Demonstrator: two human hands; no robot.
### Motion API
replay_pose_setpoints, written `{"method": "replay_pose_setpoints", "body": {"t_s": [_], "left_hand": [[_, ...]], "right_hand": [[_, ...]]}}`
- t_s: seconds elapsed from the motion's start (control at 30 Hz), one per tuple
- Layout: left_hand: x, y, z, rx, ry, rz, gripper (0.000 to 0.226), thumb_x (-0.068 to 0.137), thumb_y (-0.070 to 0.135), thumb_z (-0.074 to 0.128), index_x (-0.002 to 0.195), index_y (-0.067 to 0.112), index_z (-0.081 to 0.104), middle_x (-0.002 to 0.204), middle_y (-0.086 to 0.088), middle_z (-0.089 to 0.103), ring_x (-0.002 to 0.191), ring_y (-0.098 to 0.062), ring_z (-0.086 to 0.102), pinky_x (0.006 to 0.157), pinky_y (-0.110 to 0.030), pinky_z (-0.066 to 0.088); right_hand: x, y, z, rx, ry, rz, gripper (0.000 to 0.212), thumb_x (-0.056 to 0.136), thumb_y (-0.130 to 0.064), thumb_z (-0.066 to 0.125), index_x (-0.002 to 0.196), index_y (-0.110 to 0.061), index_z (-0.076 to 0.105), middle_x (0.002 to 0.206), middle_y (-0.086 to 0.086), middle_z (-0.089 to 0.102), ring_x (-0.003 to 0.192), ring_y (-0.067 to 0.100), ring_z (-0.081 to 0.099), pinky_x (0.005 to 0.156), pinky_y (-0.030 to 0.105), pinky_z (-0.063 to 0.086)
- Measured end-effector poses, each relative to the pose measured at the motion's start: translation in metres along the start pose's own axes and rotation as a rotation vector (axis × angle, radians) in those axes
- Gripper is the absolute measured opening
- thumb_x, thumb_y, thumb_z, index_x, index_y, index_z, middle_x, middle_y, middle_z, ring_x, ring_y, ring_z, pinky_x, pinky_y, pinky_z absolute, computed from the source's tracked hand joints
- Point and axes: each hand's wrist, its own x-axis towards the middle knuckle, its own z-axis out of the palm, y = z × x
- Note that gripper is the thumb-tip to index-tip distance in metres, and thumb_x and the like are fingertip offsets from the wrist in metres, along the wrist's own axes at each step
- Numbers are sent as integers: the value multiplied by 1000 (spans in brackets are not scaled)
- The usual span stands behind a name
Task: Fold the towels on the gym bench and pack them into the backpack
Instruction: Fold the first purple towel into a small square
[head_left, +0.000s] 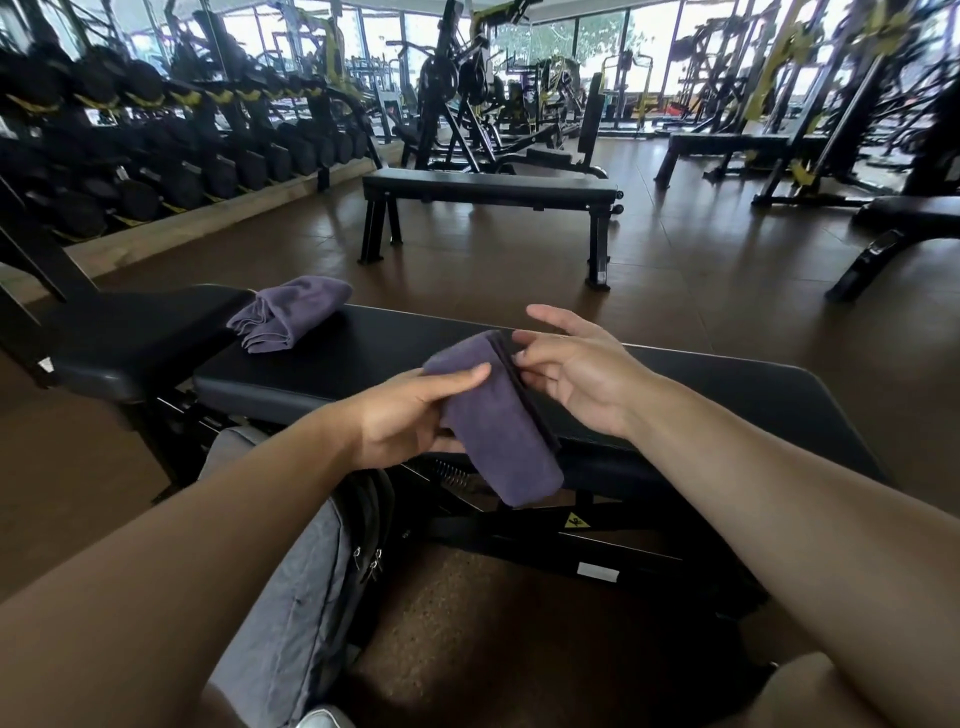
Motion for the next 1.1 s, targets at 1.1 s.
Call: {"method": "replay_pose_setpoints", "body": {"t_s": [1.1], "left_hand": [[-48, -10, -90, -86, 663, 159, 21, 100, 35, 59, 108, 16, 62, 108, -6, 71, 103, -22, 69, 73, -31, 61]], "right_hand": [[33, 35, 63, -264, -141, 161, 28, 90, -18, 75, 114, -3, 71, 101, 8, 79, 89, 20, 76, 77, 33, 62]]}}
